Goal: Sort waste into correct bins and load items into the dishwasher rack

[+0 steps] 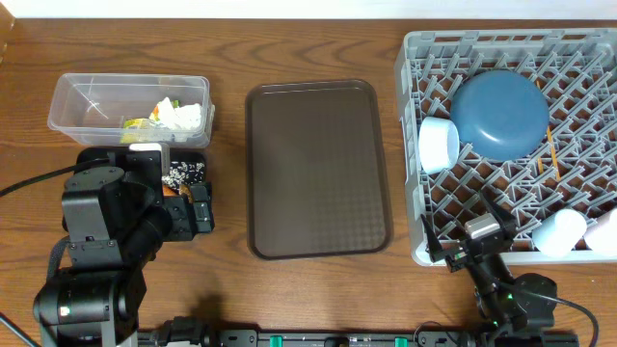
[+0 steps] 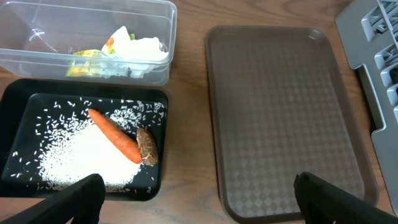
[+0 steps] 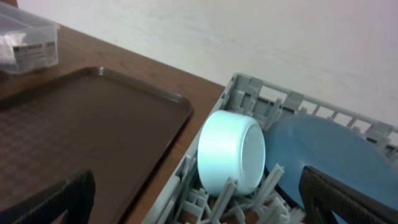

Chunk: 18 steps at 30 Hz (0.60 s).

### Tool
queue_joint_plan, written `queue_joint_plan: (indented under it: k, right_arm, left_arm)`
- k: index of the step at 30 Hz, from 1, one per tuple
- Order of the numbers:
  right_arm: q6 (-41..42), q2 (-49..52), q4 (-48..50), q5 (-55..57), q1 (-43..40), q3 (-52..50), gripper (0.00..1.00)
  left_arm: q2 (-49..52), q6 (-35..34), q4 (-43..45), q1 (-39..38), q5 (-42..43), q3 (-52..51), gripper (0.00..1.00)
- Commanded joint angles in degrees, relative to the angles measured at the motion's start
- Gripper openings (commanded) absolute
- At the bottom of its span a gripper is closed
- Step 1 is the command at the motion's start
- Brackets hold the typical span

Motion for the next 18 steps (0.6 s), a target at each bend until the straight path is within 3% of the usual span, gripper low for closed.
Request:
queue_joint_plan:
  k: [1,6,18]
  right_arm:
    - [3.7,-0.6,3.3,0.0,0.5,-3.1,0.99]
    - [4.1,-0.6,7.5,0.1,0.5,-4.9,0.99]
    - [4.1,-0.6,7.4,-0.1,0.5,-4.8,0.99]
  left_arm:
    - [0.0,-0.2,0.0,0.1,0.3,0.6,0.98]
    - [0.0,-0.2,0.0,0.1,0.3,0.6,0.98]
    - [0.0,-0.2,0.0,0.1,0.3,0.6,0.98]
